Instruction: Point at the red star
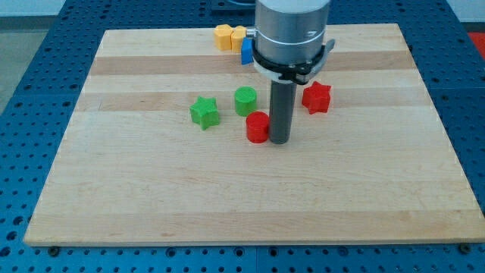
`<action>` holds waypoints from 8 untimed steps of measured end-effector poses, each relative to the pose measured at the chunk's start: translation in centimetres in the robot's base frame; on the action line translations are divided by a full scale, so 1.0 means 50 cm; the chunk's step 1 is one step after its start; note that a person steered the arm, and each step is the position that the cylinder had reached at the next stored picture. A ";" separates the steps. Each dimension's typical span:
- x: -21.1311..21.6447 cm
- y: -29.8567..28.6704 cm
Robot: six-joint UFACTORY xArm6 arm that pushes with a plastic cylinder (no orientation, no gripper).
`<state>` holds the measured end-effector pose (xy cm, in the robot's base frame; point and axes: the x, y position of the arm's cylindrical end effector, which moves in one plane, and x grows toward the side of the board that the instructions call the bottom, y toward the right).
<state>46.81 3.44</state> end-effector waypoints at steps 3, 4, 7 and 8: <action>0.000 -0.053; 0.005 0.001; -0.072 0.261; -0.089 0.254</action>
<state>42.39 16.14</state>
